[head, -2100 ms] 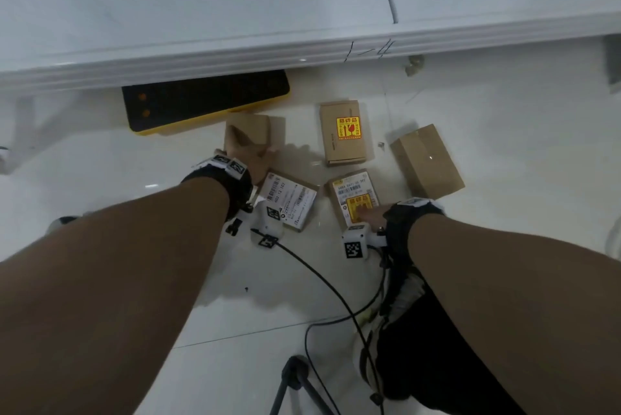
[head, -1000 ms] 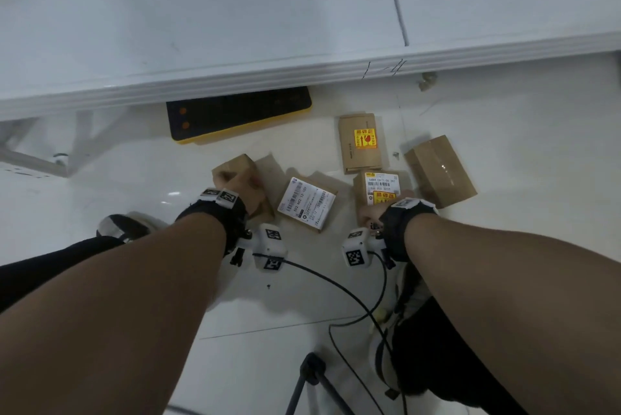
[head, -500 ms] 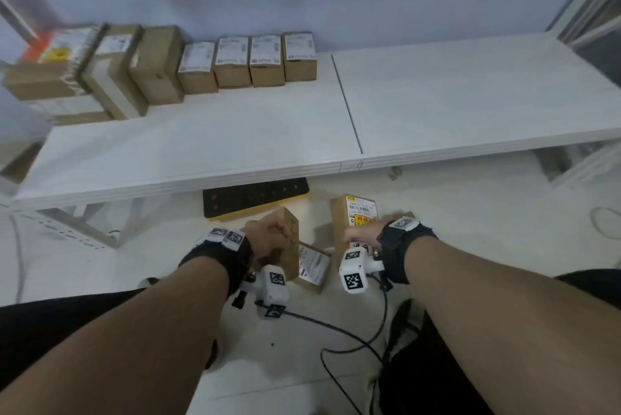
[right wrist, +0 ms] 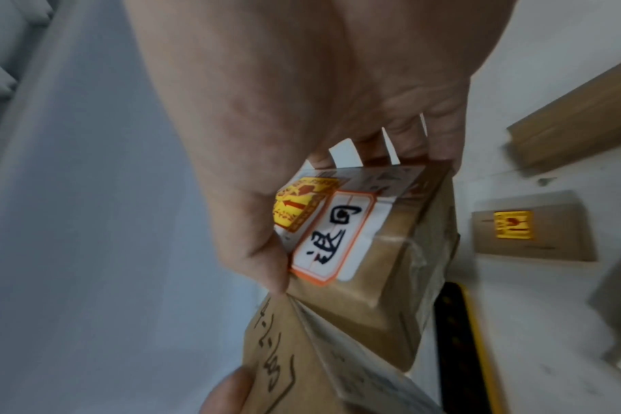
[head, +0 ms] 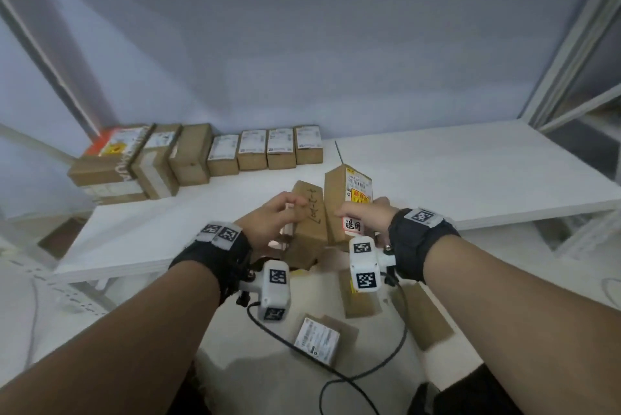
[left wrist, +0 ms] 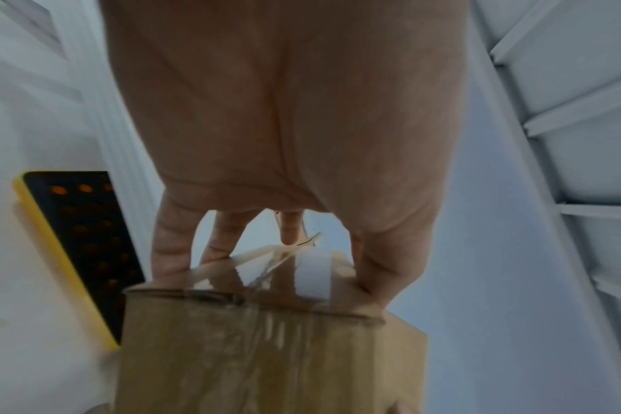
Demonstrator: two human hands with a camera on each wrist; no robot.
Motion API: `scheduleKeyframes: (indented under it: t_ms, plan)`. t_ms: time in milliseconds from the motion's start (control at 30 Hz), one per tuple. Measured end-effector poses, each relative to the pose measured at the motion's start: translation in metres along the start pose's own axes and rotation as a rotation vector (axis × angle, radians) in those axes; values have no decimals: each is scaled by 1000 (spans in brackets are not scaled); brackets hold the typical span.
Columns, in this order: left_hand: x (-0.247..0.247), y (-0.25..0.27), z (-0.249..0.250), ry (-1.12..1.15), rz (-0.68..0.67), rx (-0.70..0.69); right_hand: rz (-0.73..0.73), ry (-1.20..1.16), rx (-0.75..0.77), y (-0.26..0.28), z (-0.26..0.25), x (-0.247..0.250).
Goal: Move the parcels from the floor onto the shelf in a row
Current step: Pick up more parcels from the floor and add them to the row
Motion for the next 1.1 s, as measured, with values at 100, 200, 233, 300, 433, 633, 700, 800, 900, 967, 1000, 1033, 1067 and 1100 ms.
scheduleKeyframes:
  t_ms: [100,200,233,300,433,633,700,800,900,967,1000,1033,1067,1100]
  plan:
    - [20,-19,14,93,27,-80,-1,-52,37,-19,-26,-1]
    - [32,-42,18,200,74,-77,13,-78,47,-47,-36,-7]
    - [35,-50,16,253,90,-60,18,-88,43,-54,-35,-10]
    - [36,-65,9,349,99,-25,14,-107,31,-68,-29,-16]
    - [39,-91,-8,456,66,10,-19,-148,-12,-89,-28,-25]
    - [42,-90,-6,553,2,-33,-89,-250,23,-90,-44,-24]
    - [42,-85,-3,569,-3,-49,-113,-287,25,-84,-46,-24]
    - [39,-77,-3,577,-2,-6,-173,-327,6,-72,-46,-30]
    - [34,-68,-2,495,-56,72,-180,-335,3,-61,-47,-30]
    - [29,-62,1,430,-125,88,-163,-336,3,-59,-46,-28]
    - [28,-61,2,401,-149,84,-156,-334,8,-58,-46,-27]
    - [28,-60,3,373,-162,79,-150,-328,12,-58,-46,-27]
    - [28,-61,3,350,-162,74,-148,-326,17,-59,-47,-25]
    - [29,-62,3,339,-150,75,-143,-321,24,-60,-46,-24]
Point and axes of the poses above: each hand's wrist, its own y-axis away from the middle knuckle, its own x-axis out of the back of the hand, z = x × y, the point moved 5 cm from there along -y, towards the middle knuckle, and after that the axes turned 15 degrees about -y, right-handed, at the moved point
